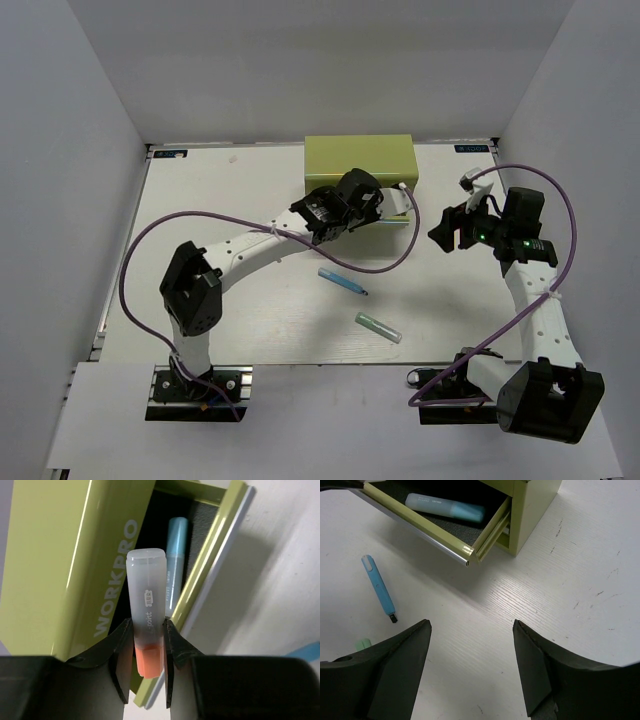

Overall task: Sort the stationery into containers
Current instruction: Place the stationery into the container

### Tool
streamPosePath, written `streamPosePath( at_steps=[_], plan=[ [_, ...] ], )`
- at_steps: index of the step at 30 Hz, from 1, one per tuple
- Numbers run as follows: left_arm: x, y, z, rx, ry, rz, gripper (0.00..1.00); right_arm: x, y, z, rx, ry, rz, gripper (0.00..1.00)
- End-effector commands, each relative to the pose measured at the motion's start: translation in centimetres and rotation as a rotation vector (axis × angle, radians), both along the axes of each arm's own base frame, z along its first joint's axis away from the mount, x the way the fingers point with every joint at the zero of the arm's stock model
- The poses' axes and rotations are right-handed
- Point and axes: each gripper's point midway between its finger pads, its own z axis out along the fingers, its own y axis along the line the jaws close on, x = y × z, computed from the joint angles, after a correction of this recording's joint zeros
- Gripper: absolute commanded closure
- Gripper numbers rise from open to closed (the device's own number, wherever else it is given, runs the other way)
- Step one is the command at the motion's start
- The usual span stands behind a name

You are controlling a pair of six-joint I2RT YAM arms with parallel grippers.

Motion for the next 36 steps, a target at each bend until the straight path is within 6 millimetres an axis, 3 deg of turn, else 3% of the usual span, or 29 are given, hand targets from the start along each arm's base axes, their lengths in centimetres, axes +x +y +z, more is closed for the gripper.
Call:
streamPosePath(
  at_steps=[1, 4, 8, 12, 14, 15, 17, 19, 21, 22, 23, 24, 25, 30, 33, 35, 36],
  plan=[
    [2.3, -0.4, 3.5, -0.071, -0.098, 0.008, 1.00, -0.2, -0.1, 1.3, -0.003, -0.030, 0.005, 0.28],
    [3.1, -0.5, 2.5, -0.061, -0.091, 0.018, 1.00, -0.5, 0.1, 1.0, 0.003, -0.017, 0.011, 0.28],
    [4.5, -0.3, 2.6, -0.075, -0.104, 0.039, 1.00, -0.7, 0.1, 0.8, -0.001, -0.012, 0.011, 0.28],
    [4.9, -0.3, 2.7, -0.078, -0.101, 0.041, 0.91, -1.0, 0.2, 0.7, -0.007, -0.014, 0.031, 0.24],
    [4.6, -0.2, 1.6, -0.070, -0.077, 0.038, 0.80, -1.5, 0.7, 0.6, -0.010, -0.017, 0.083, 0.20],
    [4.6, -0.2, 2.4, -0.087, -0.091, 0.038, 0.75, -1.7, 1.0, 0.7, -0.009, -0.022, 0.109, 0.17],
    [4.4, -0.1, 2.0, -0.096, -0.088, 0.043, 0.62, -3.1, 2.3, 0.8, 0.009, -0.028, 0.217, 0.16],
    [4.3, 0.1, 1.9, -0.099, -0.091, 0.043, 0.58, -4.4, 3.5, 1.2, 0.037, -0.046, 0.319, 0.16],
    [4.4, 0.2, 2.7, -0.118, -0.102, 0.057, 0.45, -5.6, 4.1, 0.9, 0.033, -0.052, 0.392, 0.16],
    [4.5, 0.3, 2.4, -0.117, -0.106, 0.065, 0.33, -6.1, 4.5, 1.1, 0.058, -0.057, 0.423, 0.18],
    [4.4, 0.4, 2.6, -0.124, -0.112, 0.065, 0.28, -6.6, 4.7, 0.9, 0.069, -0.039, 0.435, 0.20],
    [4.4, 0.4, 2.6, -0.124, -0.112, 0.065, 0.10, -6.7, 4.8, 0.9, 0.066, -0.050, 0.452, 0.20],
    [4.3, 0.8, 2.8, -0.130, -0.112, 0.080, 0.00, -6.7, 4.8, 0.9, 0.066, -0.053, 0.460, 0.21],
    [4.1, 1.2, 6.2, -0.235, -0.148, 0.121, 0.00, -9.0, 5.7, 0.2, 0.062, -0.053, 0.569, 0.26],
    [2.2, 1.5, 10.1, -0.338, -0.171, 0.125, 0.00, -10.9, 6.5, -0.6, 0.072, -0.034, 0.643, 0.30],
    [0.9, 2.2, 11.5, -0.441, -0.123, 0.155, 0.00, -11.9, 6.8, -1.9, 0.068, -0.017, 0.672, 0.33],
    [0.2, 2.7, 11.0, -0.473, -0.092, 0.175, 0.00, -12.3, 6.9, -2.6, 0.047, -0.009, 0.691, 0.33]
  ],
)
